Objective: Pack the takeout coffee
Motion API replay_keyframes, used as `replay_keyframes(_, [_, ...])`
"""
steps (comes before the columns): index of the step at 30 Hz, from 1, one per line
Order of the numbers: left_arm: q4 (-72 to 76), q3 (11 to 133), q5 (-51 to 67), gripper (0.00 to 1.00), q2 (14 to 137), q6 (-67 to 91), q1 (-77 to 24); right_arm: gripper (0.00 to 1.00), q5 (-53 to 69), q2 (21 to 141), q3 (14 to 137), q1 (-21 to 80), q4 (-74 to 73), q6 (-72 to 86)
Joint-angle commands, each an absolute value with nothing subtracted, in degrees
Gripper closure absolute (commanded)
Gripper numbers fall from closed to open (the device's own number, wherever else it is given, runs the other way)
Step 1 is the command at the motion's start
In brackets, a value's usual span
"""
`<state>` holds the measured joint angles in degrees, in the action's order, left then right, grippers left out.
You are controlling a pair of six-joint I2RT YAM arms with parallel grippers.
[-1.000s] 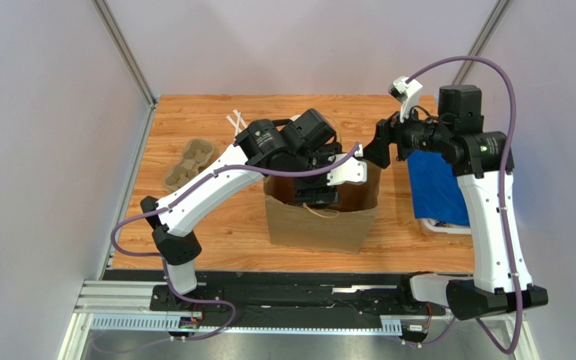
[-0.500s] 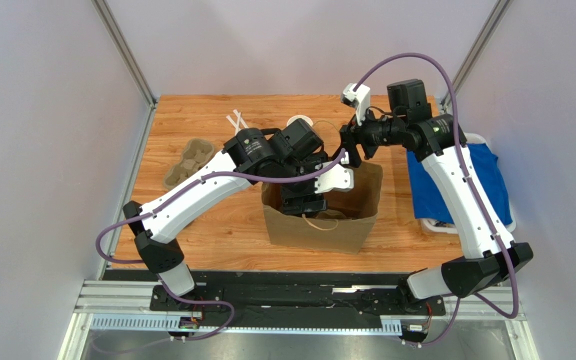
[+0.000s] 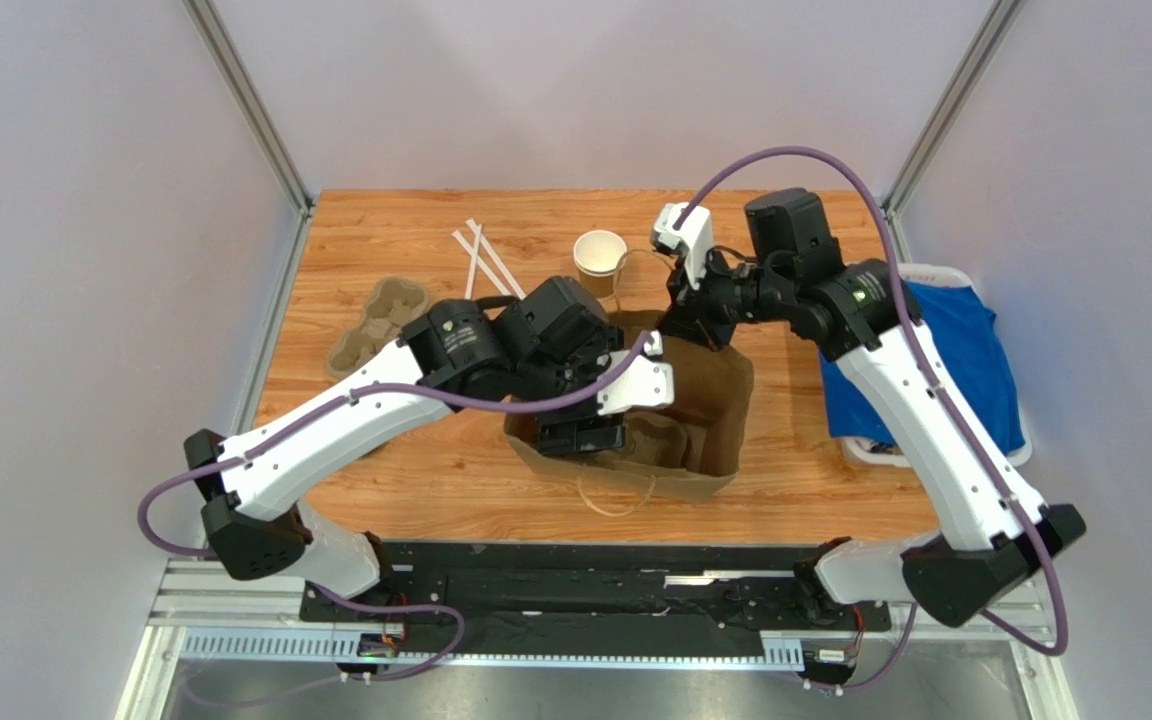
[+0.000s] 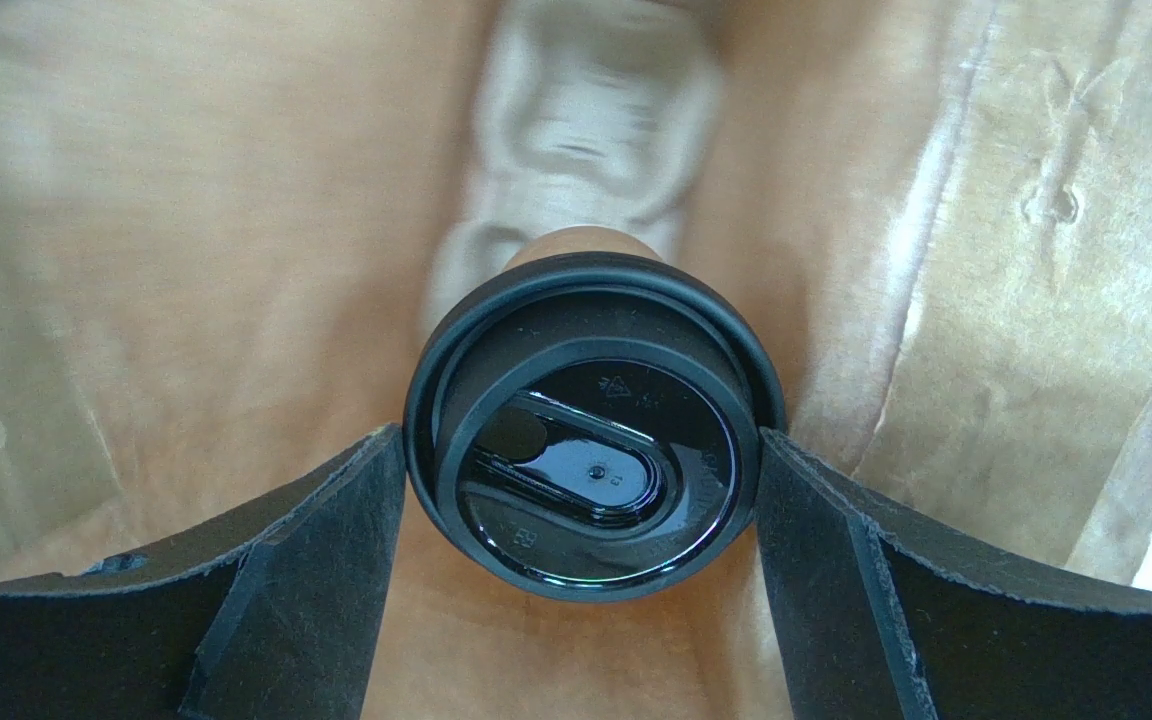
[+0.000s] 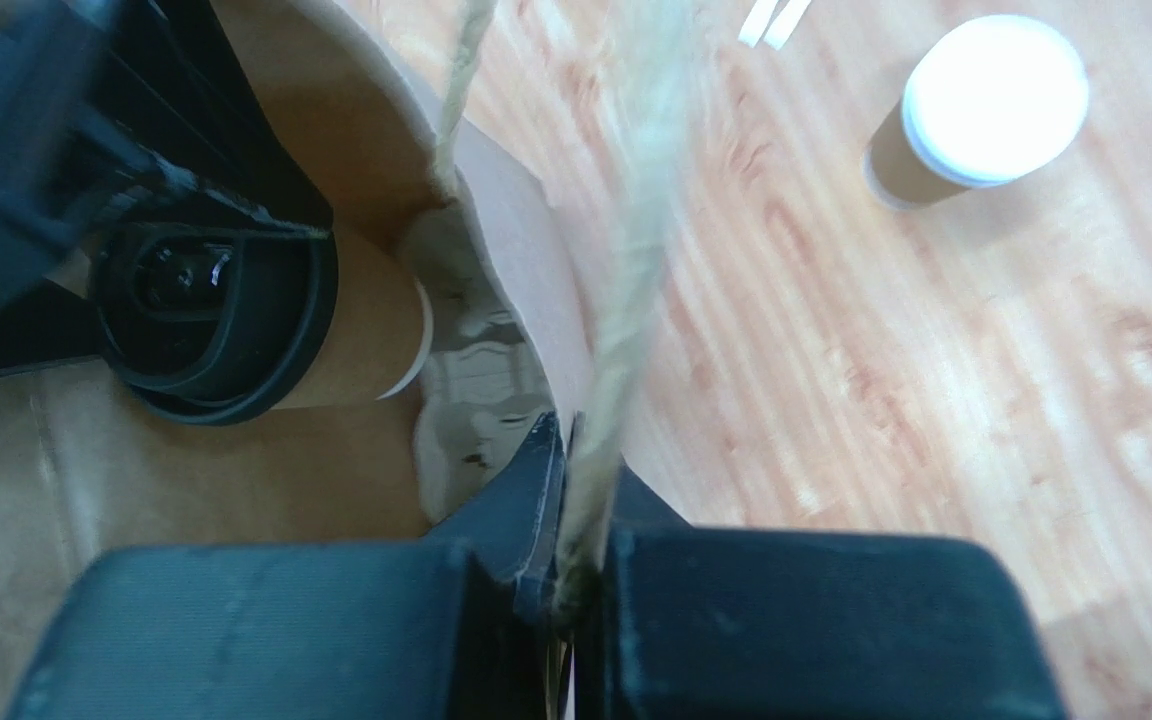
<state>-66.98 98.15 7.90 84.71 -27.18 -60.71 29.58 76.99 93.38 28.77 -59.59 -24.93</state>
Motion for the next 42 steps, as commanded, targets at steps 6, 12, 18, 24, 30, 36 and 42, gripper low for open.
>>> replay_keyframes(6, [-59.6,87.99,2.73,0.67,78.05,-26.9,-65.39,1.0,19.88,66.01,87.63,37.6,-50.98,-20.83])
replay_keyframes(12, [-56.7,81.66,0.09,0.67,75.15,-26.37,-67.14,1.0,16.79,63.02,85.17,39.2,-49.05,-18.11])
replay_keyframes(18, [-55.11,77.96,-1.58,0.67,73.83,-25.4,-68.38,1.0,16.88,61.0,83.67,40.34,-48.6,-15.21])
replay_keyframes(24, [-52.83,74.54,-3.42,0.67,73.39,-25.49,-69.78,1.0,10.13,60.56,85.16,42.8,-47.37,-19.24])
replay_keyframes(30, [-47.38,69.0,-9.75,0.68,72.16,-25.58,-70.14,1.0,2.92,57.75,80.08,49.73,-44.83,-24.25])
replay_keyframes(36, [-43.08,65.75,-13.09,0.69,70.84,-24.7,-70.57,1.0,-12.02,53.0,70.23,62.05,-37.89,-30.75])
replay_keyframes(42, [-37.45,60.66,-16.95,0.69,69.35,-26.19,-70.84,1.0,-22.22,55.1,70.75,62.14,-29.39,-36.64])
